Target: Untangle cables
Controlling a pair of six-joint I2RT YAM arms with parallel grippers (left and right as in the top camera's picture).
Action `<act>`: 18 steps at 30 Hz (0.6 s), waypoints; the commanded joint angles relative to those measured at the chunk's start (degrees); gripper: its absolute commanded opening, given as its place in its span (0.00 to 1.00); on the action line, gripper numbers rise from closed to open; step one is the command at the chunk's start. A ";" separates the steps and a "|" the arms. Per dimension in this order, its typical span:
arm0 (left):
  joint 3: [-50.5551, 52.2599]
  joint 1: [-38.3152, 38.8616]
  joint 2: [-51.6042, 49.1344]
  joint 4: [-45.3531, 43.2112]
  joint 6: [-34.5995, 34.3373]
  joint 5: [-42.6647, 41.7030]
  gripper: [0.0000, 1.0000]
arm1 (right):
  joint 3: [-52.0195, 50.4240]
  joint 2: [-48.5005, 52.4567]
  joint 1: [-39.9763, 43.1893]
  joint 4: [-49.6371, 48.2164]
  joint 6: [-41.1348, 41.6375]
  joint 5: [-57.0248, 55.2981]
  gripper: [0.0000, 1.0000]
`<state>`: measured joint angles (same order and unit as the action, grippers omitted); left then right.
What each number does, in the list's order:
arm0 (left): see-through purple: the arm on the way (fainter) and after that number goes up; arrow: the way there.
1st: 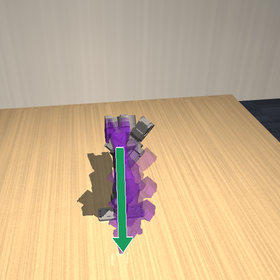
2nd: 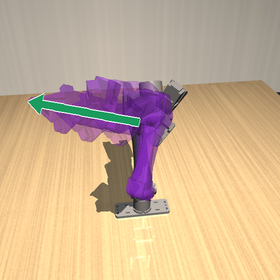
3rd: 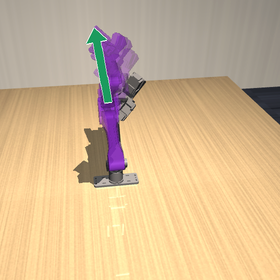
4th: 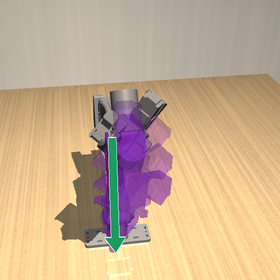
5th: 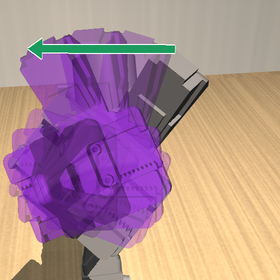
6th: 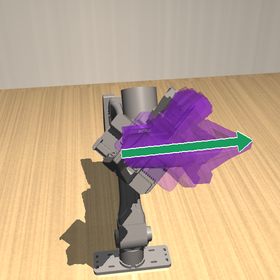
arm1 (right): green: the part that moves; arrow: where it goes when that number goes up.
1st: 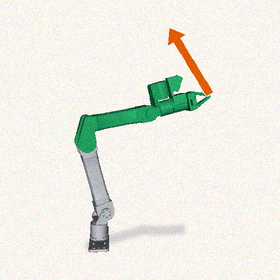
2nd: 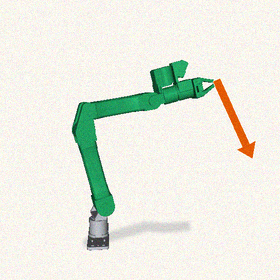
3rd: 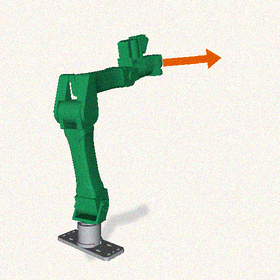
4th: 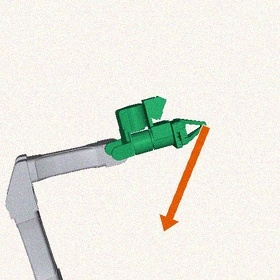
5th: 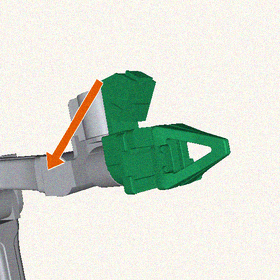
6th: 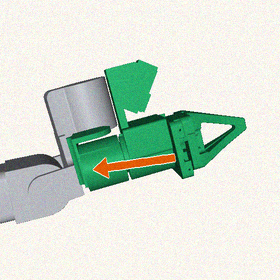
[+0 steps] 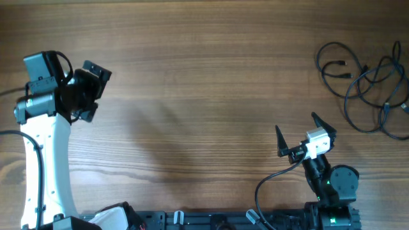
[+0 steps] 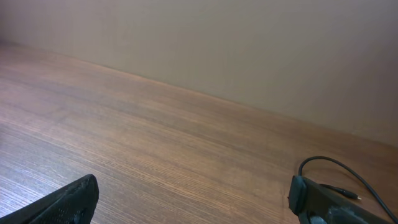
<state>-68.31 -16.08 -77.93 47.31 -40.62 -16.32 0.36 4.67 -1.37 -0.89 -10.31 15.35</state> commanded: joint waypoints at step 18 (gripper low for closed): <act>61.68 14.10 67.19 -52.87 29.99 9.84 1.00 | 0.00 0.44 -0.33 -0.24 0.85 -0.79 1.00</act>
<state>-11.18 -3.84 -17.04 -5.21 -12.23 -11.00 0.36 5.30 -1.37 -0.86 -10.28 15.14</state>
